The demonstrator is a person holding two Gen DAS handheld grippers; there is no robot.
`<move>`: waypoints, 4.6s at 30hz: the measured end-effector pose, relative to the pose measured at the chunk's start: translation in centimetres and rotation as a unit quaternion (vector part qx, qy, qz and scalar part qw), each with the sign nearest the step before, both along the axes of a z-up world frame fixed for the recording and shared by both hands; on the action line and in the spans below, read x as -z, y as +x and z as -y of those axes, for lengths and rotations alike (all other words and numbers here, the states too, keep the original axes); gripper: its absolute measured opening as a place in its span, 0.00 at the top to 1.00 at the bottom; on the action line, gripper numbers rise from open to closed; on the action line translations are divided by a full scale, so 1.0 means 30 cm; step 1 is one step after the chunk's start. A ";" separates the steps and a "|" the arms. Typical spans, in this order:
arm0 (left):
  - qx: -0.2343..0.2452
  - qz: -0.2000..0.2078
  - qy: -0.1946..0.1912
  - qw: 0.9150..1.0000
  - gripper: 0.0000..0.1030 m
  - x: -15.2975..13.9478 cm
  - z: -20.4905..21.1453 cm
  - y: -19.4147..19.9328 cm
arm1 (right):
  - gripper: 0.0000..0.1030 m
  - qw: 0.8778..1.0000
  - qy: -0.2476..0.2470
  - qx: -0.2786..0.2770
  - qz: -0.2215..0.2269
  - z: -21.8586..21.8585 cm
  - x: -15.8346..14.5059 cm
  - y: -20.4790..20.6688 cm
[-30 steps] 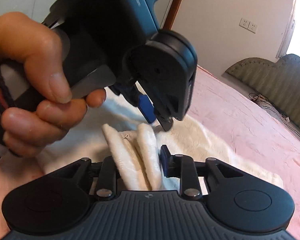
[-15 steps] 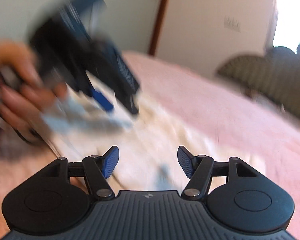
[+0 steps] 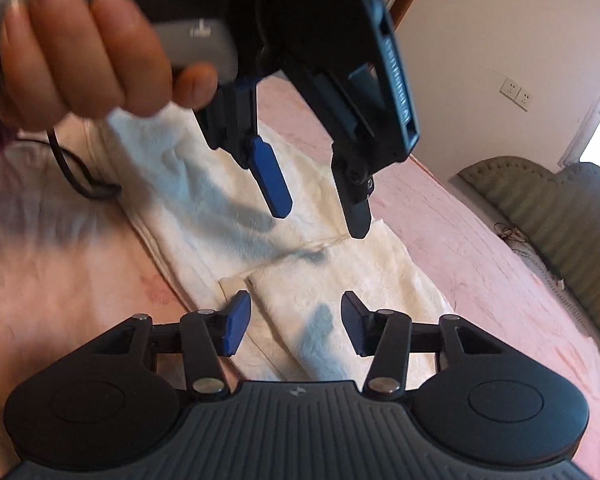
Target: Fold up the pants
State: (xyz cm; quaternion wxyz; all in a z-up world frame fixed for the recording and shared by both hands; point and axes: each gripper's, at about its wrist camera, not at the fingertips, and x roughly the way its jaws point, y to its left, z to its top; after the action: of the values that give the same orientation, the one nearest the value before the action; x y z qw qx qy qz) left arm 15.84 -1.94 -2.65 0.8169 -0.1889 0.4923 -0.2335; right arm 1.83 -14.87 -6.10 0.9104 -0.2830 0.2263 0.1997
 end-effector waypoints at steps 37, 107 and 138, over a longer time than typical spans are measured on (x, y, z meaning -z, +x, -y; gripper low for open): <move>-0.026 -0.035 -0.049 0.998 0.87 0.090 0.028 -0.026 | 0.92 0.999 0.044 0.008 0.013 0.024 -0.016 0.047; -0.299 0.000 -0.050 0.953 0.46 -0.016 -0.934 -0.260 | 0.61 0.976 -0.014 -0.219 -0.003 -0.603 -0.072 0.102; -0.325 -0.036 -0.144 0.934 0.33 0.092 -0.932 -0.029 | 0.80 0.947 0.203 -0.194 -0.157 -0.534 -0.217 0.324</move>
State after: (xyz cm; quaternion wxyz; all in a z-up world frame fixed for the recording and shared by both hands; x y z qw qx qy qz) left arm 14.97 26.03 -5.42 0.7937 -0.4628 0.3944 -0.0164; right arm 11.55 1.14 0.39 0.8453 -0.0956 0.2619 0.4558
